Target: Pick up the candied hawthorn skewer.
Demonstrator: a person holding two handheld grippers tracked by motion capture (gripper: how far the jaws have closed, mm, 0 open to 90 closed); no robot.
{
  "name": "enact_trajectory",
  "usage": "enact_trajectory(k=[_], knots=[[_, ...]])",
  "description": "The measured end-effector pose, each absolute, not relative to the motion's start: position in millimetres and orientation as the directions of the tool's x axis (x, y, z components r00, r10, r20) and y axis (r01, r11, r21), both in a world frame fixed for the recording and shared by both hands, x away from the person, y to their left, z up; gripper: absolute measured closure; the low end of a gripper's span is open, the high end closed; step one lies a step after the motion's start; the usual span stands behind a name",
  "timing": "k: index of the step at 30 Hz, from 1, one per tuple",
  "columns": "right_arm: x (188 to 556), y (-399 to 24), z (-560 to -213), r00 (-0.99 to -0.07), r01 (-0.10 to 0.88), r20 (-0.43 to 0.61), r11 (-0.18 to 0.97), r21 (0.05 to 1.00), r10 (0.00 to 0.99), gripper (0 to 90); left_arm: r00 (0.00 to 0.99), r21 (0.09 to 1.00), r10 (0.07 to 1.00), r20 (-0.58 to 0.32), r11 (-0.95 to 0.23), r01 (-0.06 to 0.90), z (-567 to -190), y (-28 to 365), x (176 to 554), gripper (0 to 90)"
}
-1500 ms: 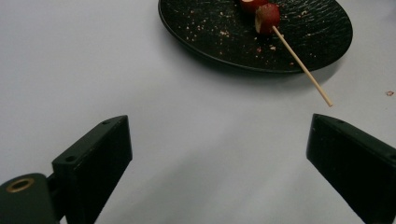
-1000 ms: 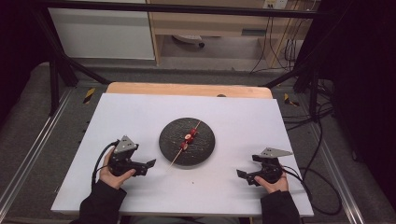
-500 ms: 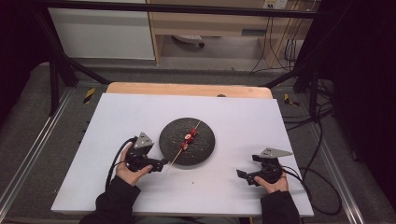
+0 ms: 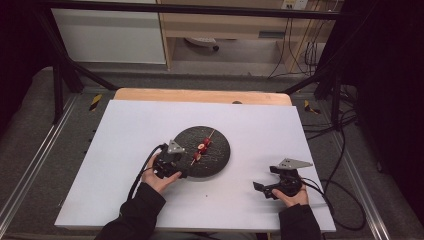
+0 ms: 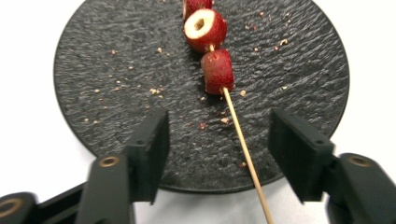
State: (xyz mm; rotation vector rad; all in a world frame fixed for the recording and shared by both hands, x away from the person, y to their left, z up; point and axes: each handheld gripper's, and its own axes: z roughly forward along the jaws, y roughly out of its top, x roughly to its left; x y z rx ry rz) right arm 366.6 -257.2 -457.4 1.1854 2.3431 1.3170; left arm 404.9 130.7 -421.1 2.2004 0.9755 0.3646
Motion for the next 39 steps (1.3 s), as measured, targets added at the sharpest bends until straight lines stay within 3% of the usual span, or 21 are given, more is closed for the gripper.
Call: enact_trajectory(k=[24, 39], knots=[[367.0, -257.0, -457.9, -0.659, 0.548, 0.198, 0.283, 0.787, 0.726, 0.8, 0.658, 0.606, 0.753, -0.012, -0.518, 0.604, -424.8, 106.9, 413.5, 82.2], [366.9, -256.7, -457.9, -0.657, 0.552, 0.201, 0.282, 0.785, 0.726, 0.9, 0.643, 0.648, 0.765, -0.043, -0.468, 0.600, -421.9, 116.7, 407.9, 88.0]])
